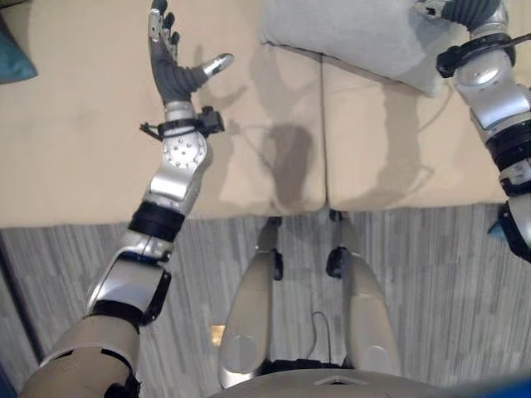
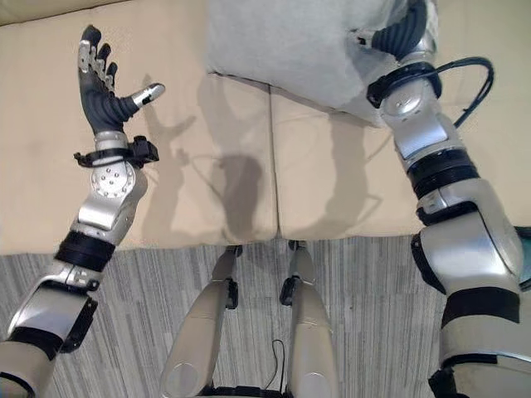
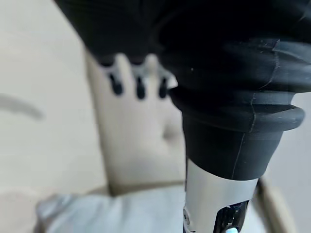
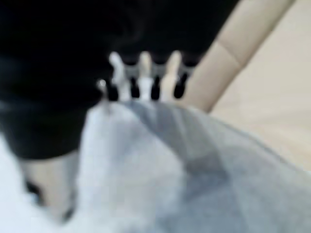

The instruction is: Pick up all the scattered cushions and arrange them neatly on the sofa.

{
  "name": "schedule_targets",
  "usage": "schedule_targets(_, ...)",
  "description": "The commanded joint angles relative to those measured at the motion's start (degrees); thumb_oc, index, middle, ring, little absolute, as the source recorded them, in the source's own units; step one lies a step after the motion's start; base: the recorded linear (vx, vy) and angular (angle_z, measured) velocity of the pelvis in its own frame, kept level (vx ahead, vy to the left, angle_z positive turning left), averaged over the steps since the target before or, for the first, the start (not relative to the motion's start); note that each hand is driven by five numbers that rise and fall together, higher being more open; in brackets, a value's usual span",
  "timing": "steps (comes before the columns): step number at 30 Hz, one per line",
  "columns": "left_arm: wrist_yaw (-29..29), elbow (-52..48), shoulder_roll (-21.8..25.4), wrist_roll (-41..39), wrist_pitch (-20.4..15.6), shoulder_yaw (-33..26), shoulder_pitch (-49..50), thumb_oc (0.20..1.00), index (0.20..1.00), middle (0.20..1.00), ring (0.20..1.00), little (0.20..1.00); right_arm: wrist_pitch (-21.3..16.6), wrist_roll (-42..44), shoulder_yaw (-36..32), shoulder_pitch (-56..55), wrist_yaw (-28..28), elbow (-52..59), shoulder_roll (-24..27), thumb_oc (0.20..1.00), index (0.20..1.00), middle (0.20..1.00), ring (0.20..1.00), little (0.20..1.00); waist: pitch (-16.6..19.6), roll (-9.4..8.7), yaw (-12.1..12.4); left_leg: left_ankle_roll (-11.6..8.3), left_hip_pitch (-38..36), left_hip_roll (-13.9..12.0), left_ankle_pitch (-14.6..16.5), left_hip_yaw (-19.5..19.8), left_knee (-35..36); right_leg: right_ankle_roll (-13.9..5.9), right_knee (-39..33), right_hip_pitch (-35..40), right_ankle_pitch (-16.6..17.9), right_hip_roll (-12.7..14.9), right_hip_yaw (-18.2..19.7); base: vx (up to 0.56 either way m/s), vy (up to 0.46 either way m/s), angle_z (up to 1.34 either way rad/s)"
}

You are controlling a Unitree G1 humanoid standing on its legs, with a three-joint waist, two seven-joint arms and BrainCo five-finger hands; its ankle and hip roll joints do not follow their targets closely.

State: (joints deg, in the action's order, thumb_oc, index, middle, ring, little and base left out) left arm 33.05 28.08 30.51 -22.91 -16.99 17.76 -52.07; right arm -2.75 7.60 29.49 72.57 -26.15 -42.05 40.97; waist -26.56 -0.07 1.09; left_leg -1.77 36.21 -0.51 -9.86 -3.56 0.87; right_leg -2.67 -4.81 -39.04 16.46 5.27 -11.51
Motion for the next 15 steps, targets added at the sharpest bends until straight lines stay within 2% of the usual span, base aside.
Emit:
schedule_targets(1,1.87,3.02,5.05,-0.19,-0.87,-0.70,-4.58,1.000,1.000,1.000,1.000,1.000,-4.55,-0.61,-1.71,-0.02,-1.89,5.56,-0.02,1.000,1.000,1.000,1.000,1.000,-2.30,-2.99,0.20,-2.34,1.12,2.16,3.28,5.59,-3.37,-7.79,6.25,0.99,-5.22,5.04,2.28,-0.04,0.051,-0.08)
schedule_targets(3,1.85,3.11,5.05,-0.23,-0.91,-0.60,-4.69,1.000,1.000,1.000,1.000,1.000,-4.51,-0.64,-1.82,-0.10,-1.89,5.64,0.01,1.000,1.000,1.000,1.000,1.000,-2.29,-3.03,0.27,-2.33,1.19,2.17,3.31,5.57,-3.44,-7.79,6.30,0.92,-5.24,5.05,2.31,-0.03,0.052,-0.12)
schedule_targets(4,1.51,6.67,5.76,-2.16,-0.16,-0.23,-7.05,1.000,1.000,1.000,1.000,1.000,-5.48,0.24,-3.78,-2.71,-1.83,9.58,1.61,1.000,1.000,1.000,1.000,1.000,-2.91,-3.19,-1.61,-1.83,2.60,2.43,4.19,4.64,-5.52,-7.85,7.45,-0.56,-5.02,5.53,3.19,-0.04,0.087,-0.12)
schedule_targets(7,1.46,8.76,6.63,-2.50,0.33,0.12,-8.60,1.000,1.000,1.000,1.000,1.000,-6.26,0.72,-5.30,-4.89,-1.49,12.08,3.03,1.000,1.000,1.000,1.000,1.000,-3.09,-3.43,-2.46,-1.51,3.78,2.65,4.98,4.16,-7.13,-7.84,7.98,-1.65,-4.91,5.73,3.69,-0.02,0.056,-0.07)
schedule_targets(9,1.57,11.88,8.95,-2.50,1.40,0.17,-10.78,1.000,1.000,1.000,1.000,1.000,-8.46,1.91,-7.78,-10.21,0.18,18.32,5.53,1.000,1.000,1.000,1.000,1.000,-3.22,-4.14,-4.63,-1.10,6.58,2.72,6.36,3.18,-10.03,-8.02,8.89,-4.31,-4.48,5.73,4.71,-0.01,0.081,-0.11)
schedule_targets(10,1.55,11.91,8.95,-2.52,1.38,0.27,-10.87,1.000,1.000,1.000,1.000,1.000,-8.43,1.89,-7.95,-10.35,0.20,18.44,5.56,1.000,1.000,1.000,1.000,1.000,-3.21,-4.18,-4.55,-1.09,6.69,2.71,6.41,3.16,-10.16,-8.02,8.95,-4.41,-4.49,5.73,4.75,0.00,0.036,-0.14)
schedule_targets(15,0.62,11.04,11.46,-4.28,0.38,0.40,-12.93,1.000,1.000,1.000,1.000,1.000,-10.70,2.78,-12.18,-17.90,1.87,25.00,9.08,1.000,1.000,1.000,1.000,1.000,-2.97,-5.07,-7.32,-0.60,11.16,2.51,8.38,2.45,-14.23,-8.51,9.46,-8.02,-3.74,5.85,5.89,0.00,0.039,-0.11)
